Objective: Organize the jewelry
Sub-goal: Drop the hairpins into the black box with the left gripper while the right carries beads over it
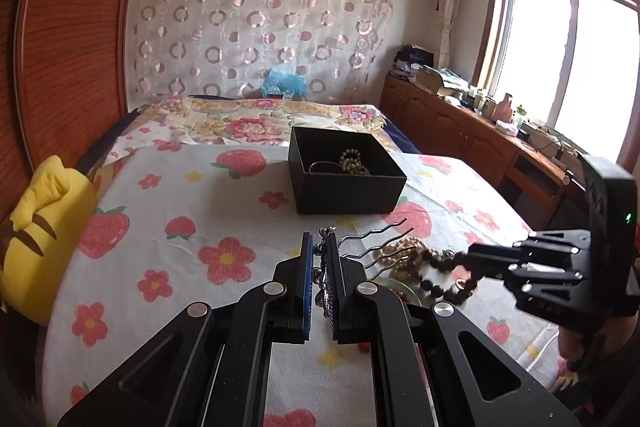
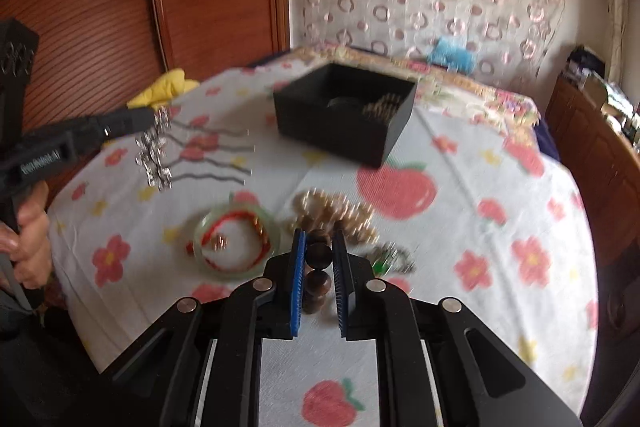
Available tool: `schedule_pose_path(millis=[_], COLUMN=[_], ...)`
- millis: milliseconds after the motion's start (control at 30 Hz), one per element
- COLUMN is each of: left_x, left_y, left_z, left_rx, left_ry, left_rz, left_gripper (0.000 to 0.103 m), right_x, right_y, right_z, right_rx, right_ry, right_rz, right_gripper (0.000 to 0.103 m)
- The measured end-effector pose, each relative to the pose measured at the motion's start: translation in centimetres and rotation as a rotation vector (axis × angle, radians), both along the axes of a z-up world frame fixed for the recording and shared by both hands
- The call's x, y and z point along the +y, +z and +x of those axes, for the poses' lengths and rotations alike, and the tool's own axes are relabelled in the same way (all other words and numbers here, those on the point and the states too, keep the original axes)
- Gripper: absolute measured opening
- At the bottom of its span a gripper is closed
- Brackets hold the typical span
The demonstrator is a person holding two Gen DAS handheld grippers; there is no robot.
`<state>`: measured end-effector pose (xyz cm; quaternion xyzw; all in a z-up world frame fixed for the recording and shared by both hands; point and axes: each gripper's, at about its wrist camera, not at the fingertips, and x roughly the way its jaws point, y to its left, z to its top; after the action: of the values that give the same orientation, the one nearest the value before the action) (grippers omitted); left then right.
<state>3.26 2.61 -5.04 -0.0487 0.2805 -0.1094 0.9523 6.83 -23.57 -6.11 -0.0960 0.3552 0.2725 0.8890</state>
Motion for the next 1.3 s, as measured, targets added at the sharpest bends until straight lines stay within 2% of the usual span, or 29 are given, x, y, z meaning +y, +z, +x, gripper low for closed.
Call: schedule_pose_path(millis=[467, 667, 1067, 1300], left_x=[0.0, -0.3, -0.1, -0.2], left_y=[1.9, 2.7, 3.8, 4.1], left_z=[3.2, 5.0, 8.8, 10.3], left_rx=[-0.044, -0.062, -0.071, -0.067], left_ry=[0.0, 0.006, 0.037, 0.046], left_rz=[0.025, 0.044, 0.072, 0.072], left_gripper=[0.005, 0.005, 0.005, 0.005], right_x=[-0.9, -0.6, 1.3, 2.5], right_y=[7.6, 9.9, 10.4, 8.0], right_z=[3.8, 7.0, 12.7, 15.6], right_rx=[-0.164, -0.183, -0.154, -0.031], right_ry=[-0.016, -0.016, -0.03, -0.017], right_rz=[0.036, 0.075, 0.08, 0.119], right_gripper=[0.015, 0.015, 0.015, 0.016])
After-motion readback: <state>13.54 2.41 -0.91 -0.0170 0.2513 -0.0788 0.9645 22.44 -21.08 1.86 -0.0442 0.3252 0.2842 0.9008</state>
